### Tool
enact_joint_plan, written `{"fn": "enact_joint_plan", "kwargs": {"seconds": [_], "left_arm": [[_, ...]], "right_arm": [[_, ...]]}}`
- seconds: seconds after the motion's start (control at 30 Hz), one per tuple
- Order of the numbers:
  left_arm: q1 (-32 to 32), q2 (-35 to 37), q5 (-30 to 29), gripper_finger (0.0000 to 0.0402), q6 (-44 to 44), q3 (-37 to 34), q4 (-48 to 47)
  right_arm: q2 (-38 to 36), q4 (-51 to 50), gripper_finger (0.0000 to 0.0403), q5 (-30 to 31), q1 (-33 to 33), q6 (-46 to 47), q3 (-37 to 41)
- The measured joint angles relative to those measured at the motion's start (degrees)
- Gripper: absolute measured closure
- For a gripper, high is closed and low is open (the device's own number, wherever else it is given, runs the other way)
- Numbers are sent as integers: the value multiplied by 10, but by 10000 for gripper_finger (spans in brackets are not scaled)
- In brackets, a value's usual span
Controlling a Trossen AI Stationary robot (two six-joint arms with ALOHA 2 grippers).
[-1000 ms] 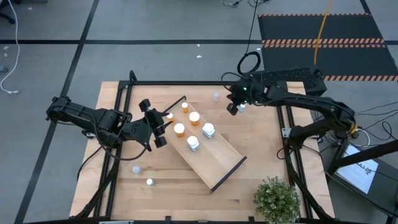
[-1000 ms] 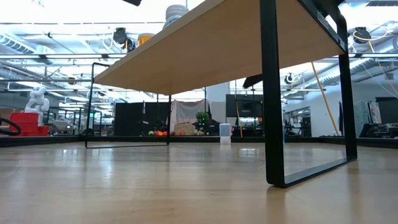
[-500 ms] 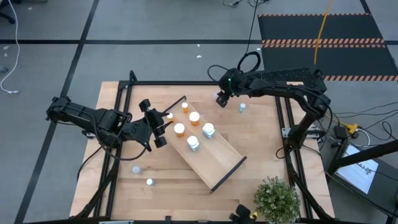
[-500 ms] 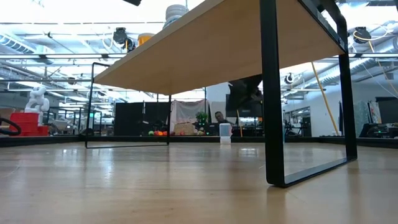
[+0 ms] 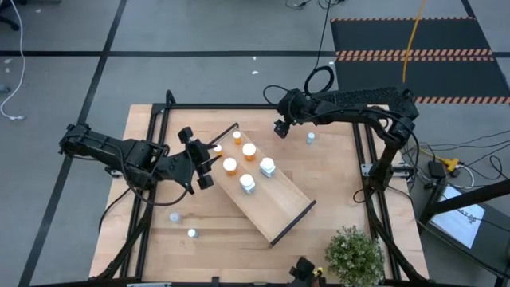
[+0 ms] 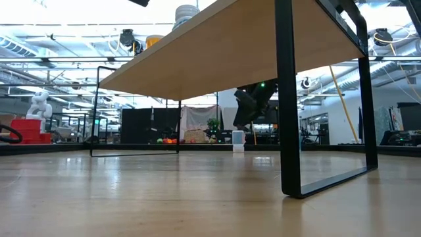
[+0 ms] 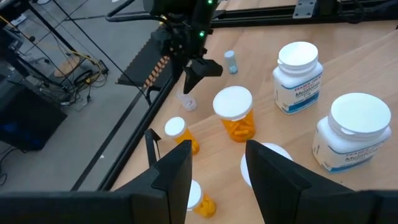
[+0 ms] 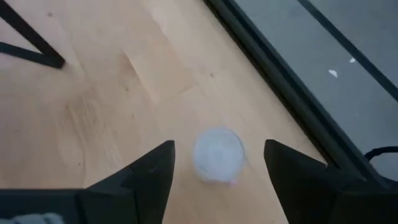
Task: Pick and place medicine bottles onto shelf by color
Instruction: Put the top transparent pill bottle on the shelf
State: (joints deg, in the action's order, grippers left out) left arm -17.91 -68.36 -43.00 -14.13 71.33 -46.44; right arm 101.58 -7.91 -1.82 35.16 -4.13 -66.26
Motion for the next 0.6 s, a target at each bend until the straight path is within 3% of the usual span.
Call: {"fn": "enact_joint_plan", "kwargs": {"seconds": [0.6], "left_arm": [[0, 0, 0, 250, -1, 0, 0]], "right_arm": [[34, 39, 168, -30, 12, 3, 0]]}}
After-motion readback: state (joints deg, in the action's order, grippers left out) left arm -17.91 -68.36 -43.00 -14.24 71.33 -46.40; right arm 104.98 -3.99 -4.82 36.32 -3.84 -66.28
